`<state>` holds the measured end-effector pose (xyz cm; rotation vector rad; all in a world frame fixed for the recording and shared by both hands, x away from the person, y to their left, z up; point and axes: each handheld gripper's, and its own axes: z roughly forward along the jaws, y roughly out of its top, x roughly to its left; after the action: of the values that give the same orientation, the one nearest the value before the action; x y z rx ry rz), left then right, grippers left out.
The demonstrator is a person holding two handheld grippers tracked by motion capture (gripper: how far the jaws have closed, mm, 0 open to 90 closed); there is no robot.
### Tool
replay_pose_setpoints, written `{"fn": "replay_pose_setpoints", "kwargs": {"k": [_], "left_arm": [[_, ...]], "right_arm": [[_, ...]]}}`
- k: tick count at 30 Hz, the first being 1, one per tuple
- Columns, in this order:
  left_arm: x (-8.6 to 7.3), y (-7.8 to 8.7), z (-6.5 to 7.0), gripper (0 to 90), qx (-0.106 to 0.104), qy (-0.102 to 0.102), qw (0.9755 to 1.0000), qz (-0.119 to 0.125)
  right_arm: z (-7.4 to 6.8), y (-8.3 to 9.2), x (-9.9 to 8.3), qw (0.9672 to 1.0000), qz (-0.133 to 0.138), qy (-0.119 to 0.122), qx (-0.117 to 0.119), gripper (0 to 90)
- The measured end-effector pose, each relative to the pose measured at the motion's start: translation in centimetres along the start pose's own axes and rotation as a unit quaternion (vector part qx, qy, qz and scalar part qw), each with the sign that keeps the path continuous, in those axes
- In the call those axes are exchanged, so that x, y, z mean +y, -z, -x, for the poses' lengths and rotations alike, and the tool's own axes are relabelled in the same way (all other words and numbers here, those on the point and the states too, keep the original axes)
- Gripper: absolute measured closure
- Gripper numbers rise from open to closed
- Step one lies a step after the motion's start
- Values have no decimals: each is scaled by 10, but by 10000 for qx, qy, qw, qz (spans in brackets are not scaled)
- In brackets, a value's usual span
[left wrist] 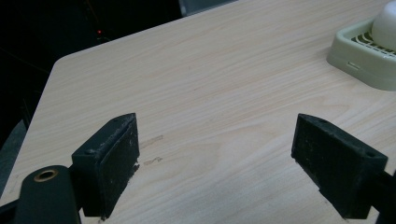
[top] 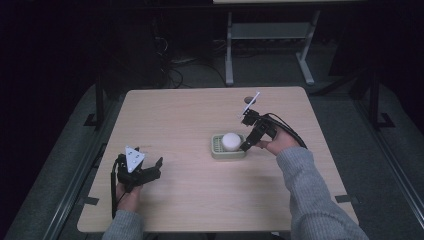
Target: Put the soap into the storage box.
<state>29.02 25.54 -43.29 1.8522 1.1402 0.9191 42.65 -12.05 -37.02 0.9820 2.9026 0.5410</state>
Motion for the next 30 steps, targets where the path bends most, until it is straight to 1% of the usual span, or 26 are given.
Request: {"fn": "replay_pose_setpoints", "kwargs": {"k": [5, 7, 13, 20, 30], "left_arm": [[0, 0, 0, 148, 4, -14, 10000, -1], [0, 0, 0, 148, 2, -14, 10000, -5], [0, 0, 0, 148, 1, -17, 10000, 9], [0, 0, 0, 148, 13, -11, 10000, 12], [0, 0, 0, 148, 18, -16, 10000, 9]], "right_arm": [[0, 1, -9, 10000, 13, -62, 8, 221], [0, 1, -12, 10000, -35, -67, -1, 221], [-1, 5, -23, 9999, 78, -141, 12, 224], [0, 8, -36, 9997, 112, -218, 13, 224], [0, 10, -54, 9991, 212, -354, 74, 224]]}}
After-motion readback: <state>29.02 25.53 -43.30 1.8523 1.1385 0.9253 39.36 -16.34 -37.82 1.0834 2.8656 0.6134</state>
